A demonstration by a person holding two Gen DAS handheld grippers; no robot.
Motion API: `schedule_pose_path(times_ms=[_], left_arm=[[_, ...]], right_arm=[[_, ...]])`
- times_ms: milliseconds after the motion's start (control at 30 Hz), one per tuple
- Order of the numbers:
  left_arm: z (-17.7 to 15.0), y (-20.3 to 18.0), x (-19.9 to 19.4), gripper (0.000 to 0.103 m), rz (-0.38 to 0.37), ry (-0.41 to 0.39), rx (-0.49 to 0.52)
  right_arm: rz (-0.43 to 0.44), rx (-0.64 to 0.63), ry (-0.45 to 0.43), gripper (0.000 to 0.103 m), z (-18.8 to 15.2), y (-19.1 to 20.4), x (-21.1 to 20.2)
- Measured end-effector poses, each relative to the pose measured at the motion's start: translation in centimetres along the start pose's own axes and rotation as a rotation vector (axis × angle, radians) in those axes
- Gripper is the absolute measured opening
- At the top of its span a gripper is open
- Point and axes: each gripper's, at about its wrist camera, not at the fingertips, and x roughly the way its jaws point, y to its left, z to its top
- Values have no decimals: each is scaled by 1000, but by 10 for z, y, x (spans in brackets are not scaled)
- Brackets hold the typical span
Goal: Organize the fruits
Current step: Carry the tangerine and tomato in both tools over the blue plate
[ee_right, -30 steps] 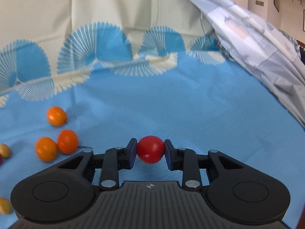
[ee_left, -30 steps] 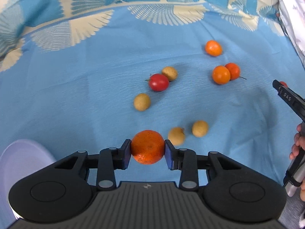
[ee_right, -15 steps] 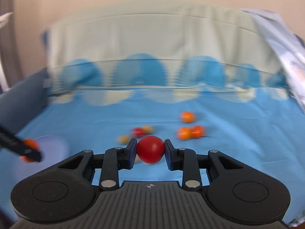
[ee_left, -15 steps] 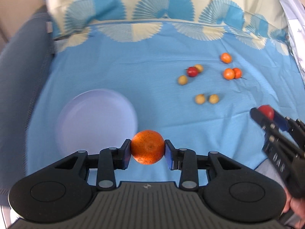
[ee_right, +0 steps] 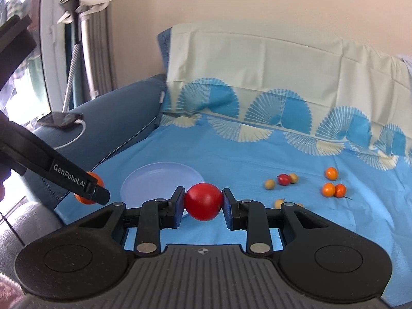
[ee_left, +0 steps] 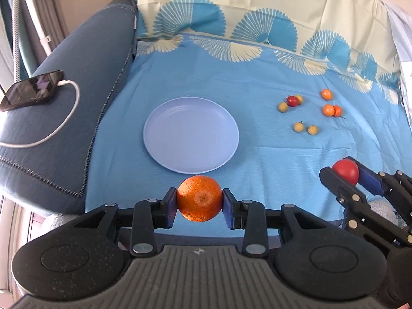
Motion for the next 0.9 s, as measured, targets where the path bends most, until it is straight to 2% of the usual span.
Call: schedule_pose_path(times_ms=[433,900], left_arm=[[-9,26,-6,40,-43,-29,-49],[-8,32,0,40,-52,-18,-64]], right_arm=[[-6,-91,24,32,0,31,-4],[-5,-96,52,32,1,32,4]])
